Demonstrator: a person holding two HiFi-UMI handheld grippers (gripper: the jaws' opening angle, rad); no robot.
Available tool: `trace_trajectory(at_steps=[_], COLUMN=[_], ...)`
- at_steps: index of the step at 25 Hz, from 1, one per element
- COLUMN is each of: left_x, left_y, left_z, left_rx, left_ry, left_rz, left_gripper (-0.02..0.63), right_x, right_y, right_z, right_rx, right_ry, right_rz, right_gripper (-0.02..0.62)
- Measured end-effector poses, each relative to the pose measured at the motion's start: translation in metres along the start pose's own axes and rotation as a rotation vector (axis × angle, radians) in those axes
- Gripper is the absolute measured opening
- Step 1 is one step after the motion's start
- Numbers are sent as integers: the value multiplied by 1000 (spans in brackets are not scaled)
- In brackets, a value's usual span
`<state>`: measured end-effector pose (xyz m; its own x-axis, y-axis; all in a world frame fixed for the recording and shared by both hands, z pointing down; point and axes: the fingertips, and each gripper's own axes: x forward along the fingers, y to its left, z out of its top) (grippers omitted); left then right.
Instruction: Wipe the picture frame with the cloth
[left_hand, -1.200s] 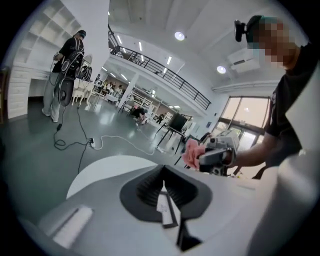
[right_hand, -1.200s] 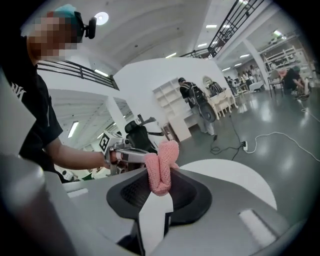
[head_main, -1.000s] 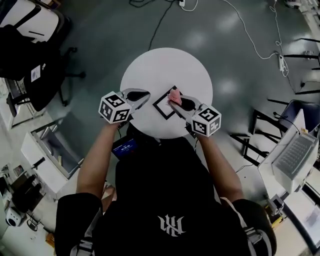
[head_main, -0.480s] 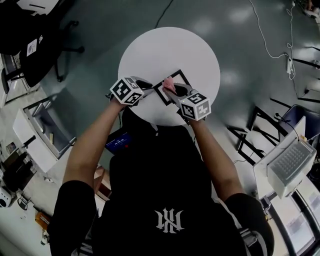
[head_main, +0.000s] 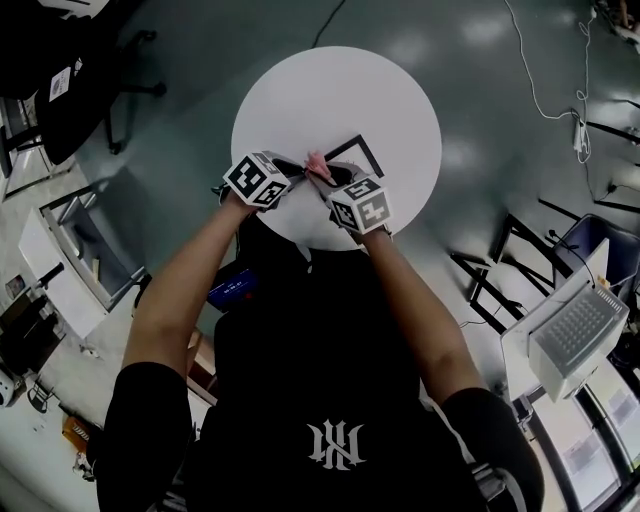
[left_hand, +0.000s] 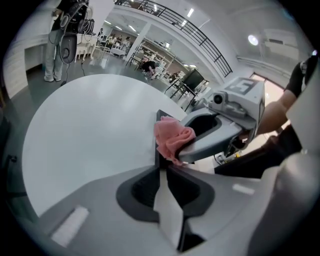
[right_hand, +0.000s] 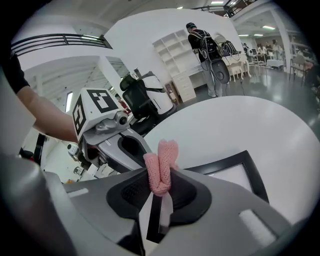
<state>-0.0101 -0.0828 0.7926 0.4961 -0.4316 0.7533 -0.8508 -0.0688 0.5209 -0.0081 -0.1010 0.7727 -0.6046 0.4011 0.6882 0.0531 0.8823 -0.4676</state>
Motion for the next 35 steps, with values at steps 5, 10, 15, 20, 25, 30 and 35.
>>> trace_trajectory(at_steps=[5,10,15,20,25,30,35], left_x=[2,2,3,5,6,8,5], left_y=[5,6,9,9,6,6,6], left_z=[-2,-2,0,3,1,2,3], left_rx=[-17,-19,-42,-43,-40,-53,-43], left_ry=[-5,2,-13,-22,-10,-10,5], left_rz=[16,16,23,26,17,13,5], left_gripper=[15,15,15,18,68,67,75], right_x=[7,8,9,4,0,-6,-18], right_y=[-4,-3,-7,-9,-17,-31,-55], right_z=[-3,-4,-5,1,0,1,6], right_rx=[17,-45,-105,-123,-120,-123,-117], right_ry=[15,36,68,68,82,79,80], right_rz=[-21,-51,-101,-136,-166,-194,-249], right_gripper=[84,84,84,84,83,83,83])
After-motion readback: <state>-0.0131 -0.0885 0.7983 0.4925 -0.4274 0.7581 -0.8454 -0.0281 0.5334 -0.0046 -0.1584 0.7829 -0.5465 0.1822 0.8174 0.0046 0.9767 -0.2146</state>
